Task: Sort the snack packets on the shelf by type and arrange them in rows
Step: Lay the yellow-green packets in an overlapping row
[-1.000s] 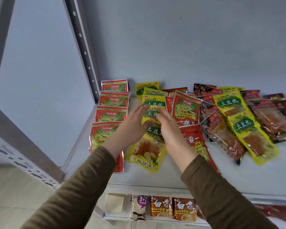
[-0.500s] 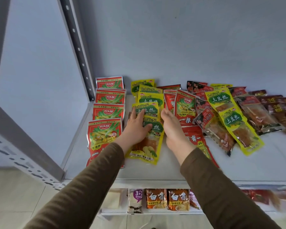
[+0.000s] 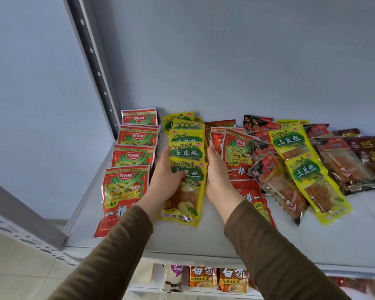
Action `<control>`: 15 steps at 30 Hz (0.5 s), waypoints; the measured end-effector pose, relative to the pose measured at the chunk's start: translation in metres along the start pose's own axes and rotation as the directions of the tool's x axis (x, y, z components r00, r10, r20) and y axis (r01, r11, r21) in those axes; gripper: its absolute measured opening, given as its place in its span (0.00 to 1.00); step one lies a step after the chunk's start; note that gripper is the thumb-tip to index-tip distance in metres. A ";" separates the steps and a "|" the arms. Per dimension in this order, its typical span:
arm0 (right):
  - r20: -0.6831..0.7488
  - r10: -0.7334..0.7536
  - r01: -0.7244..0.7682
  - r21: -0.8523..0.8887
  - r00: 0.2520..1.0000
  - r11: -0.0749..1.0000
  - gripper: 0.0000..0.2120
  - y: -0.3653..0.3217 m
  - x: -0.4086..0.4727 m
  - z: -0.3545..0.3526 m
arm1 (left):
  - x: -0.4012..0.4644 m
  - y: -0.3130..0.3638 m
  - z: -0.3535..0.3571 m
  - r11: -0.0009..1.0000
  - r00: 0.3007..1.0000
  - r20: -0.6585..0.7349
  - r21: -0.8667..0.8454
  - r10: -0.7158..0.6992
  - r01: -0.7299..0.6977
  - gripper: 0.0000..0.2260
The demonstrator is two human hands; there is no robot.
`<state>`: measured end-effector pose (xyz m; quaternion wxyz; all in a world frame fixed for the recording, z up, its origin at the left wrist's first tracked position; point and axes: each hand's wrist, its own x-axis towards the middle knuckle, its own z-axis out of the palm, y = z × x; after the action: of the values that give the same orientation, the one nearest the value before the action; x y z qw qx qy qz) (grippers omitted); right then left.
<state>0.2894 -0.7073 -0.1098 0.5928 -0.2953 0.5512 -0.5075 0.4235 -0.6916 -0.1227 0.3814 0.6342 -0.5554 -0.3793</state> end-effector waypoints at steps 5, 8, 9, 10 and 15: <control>0.048 0.051 -0.054 0.050 0.998 0.997 0.25 0.006 0.003 0.006 | 0.002 0.002 0.001 0.998 1.000 -0.019 0.060 -0.022 0.023 0.38; 0.062 0.036 -0.035 -0.026 0.997 0.999 0.25 0.000 0.006 0.001 | 0.001 0.001 -0.002 0.997 1.000 -0.022 0.075 -0.016 0.018 0.36; 0.062 0.028 -0.025 -0.049 0.998 0.998 0.26 -0.005 0.009 -0.002 | 0.002 0.003 -0.002 0.997 0.999 -0.027 0.072 -0.017 0.019 0.35; 0.062 0.022 -0.017 -0.072 0.998 0.997 0.26 -0.010 0.012 -0.004 | 0.005 0.006 -0.003 0.998 0.999 -0.034 0.067 -0.016 0.018 0.32; 0.053 -0.013 0.023 -0.194 0.998 0.981 0.28 -0.031 0.027 0.007 | 0.042 0.033 -0.004 0.989 0.989 -0.017 -0.008 -0.145 0.145 0.30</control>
<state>0.2842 -0.7432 -0.0895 0.5705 -0.3700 0.5800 -0.4486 0.4177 -0.7358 -0.0930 0.3597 0.6748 -0.5033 -0.4025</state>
